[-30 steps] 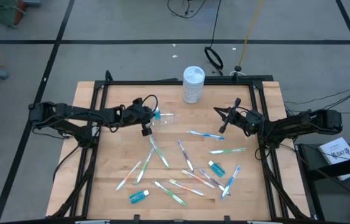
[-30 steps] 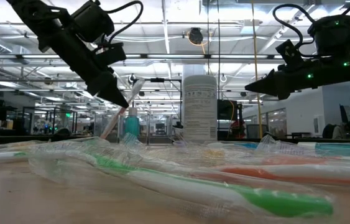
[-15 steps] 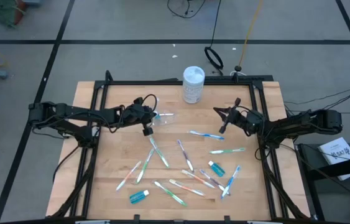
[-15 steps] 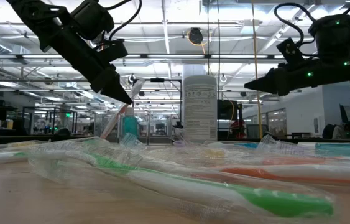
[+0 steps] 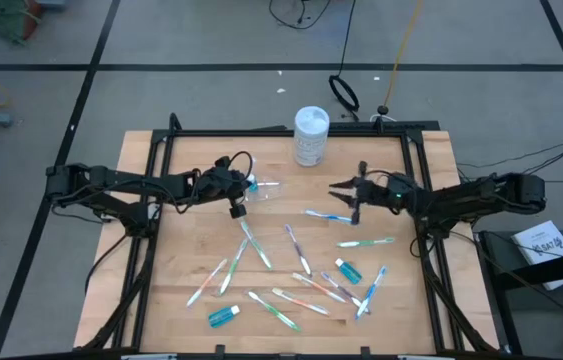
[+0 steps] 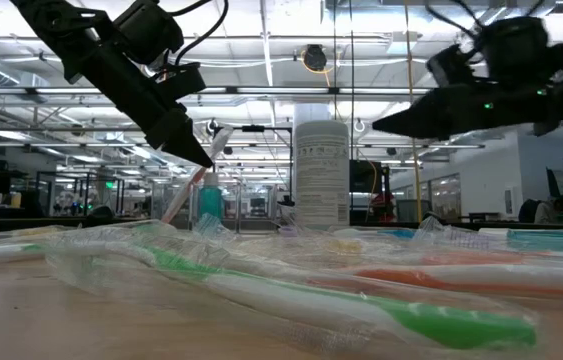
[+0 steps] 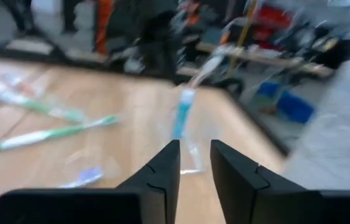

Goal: Pick & Place toothbrushing station
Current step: Put the blue toothbrush into the transparent organizer

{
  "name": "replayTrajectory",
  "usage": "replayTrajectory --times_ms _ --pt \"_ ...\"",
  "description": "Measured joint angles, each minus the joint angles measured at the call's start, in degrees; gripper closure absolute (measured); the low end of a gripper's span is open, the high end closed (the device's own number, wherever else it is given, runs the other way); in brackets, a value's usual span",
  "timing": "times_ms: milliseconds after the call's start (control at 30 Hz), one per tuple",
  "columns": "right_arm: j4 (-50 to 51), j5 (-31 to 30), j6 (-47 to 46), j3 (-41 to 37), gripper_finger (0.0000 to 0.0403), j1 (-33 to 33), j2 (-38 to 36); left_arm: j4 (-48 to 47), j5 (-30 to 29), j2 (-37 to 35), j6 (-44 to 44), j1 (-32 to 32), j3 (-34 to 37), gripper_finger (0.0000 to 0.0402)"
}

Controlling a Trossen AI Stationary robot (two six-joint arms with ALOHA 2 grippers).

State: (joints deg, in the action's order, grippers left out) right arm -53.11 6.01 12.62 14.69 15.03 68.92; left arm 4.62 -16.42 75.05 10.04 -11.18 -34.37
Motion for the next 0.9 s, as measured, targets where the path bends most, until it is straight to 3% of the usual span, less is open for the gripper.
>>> replayTrajectory --times_ms 367,600,900 --pt "32.3 -0.3 3.4 25.4 0.0313 -8.2 19.4 0.2 0.0 0.0 0.0 0.0 0.0 0.038" --pt "57.5 -12.7 1.5 37.5 0.0314 -13.4 26.8 0.1 0.0 0.0 -0.4 0.0 0.0 0.038" --pt "63.1 -19.7 -5.0 39.4 0.0314 -13.1 27.6 0.0 0.1 0.0 -2.9 0.0 0.0 0.038"
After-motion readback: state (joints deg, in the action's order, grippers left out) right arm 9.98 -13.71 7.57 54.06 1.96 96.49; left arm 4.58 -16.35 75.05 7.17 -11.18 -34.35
